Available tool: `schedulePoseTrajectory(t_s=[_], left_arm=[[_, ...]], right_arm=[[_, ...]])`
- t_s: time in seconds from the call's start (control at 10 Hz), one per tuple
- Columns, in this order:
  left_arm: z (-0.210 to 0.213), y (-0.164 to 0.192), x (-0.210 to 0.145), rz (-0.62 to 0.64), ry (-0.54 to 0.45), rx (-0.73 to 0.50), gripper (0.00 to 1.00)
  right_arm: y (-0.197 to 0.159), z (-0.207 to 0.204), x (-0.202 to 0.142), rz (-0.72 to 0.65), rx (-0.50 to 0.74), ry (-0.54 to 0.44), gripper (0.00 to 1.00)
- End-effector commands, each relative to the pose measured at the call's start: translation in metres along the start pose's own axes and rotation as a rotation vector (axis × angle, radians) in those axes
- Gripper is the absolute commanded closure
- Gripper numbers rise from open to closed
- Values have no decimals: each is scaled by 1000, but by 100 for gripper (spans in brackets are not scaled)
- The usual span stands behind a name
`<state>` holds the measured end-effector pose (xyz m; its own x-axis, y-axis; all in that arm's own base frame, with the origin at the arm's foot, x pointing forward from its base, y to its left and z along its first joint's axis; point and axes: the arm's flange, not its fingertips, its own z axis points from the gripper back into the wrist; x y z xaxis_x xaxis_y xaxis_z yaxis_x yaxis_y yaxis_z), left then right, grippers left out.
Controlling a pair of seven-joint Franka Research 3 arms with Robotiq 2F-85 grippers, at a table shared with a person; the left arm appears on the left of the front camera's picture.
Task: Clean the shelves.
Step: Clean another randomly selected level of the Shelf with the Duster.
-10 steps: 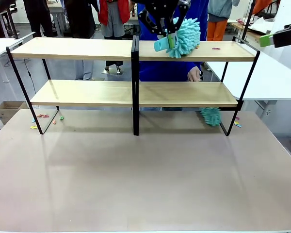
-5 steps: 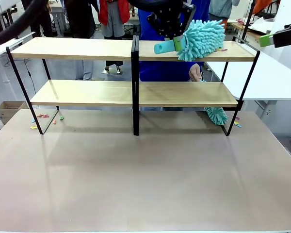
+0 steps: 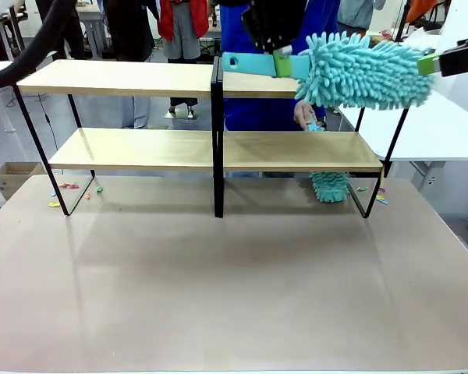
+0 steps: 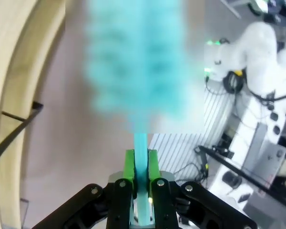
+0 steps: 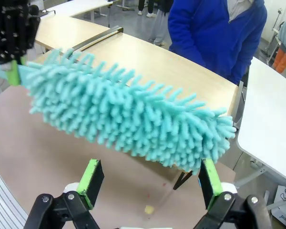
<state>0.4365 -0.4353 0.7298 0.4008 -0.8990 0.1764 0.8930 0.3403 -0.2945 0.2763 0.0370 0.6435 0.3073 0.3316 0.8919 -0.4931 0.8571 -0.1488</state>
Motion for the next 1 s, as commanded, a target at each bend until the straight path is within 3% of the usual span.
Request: schedulePoseTrajectory(t_s=[0.0, 0.3, 0.5, 0.9], left_arm=[[43, 9, 4, -22, -10, -10, 88], [48, 11, -3, 8, -13, -4, 88], [60, 17, -25, 62, -20, 4, 88], [103, 7, -146, 242, -27, 85, 88]], right_arm=[[-1, 0, 0, -5, 0, -2, 0], [-1, 0, 0, -5, 0, -2, 0], [-1, 0, 0, -5, 0, -2, 0], [-1, 0, 0, -5, 0, -2, 0]])
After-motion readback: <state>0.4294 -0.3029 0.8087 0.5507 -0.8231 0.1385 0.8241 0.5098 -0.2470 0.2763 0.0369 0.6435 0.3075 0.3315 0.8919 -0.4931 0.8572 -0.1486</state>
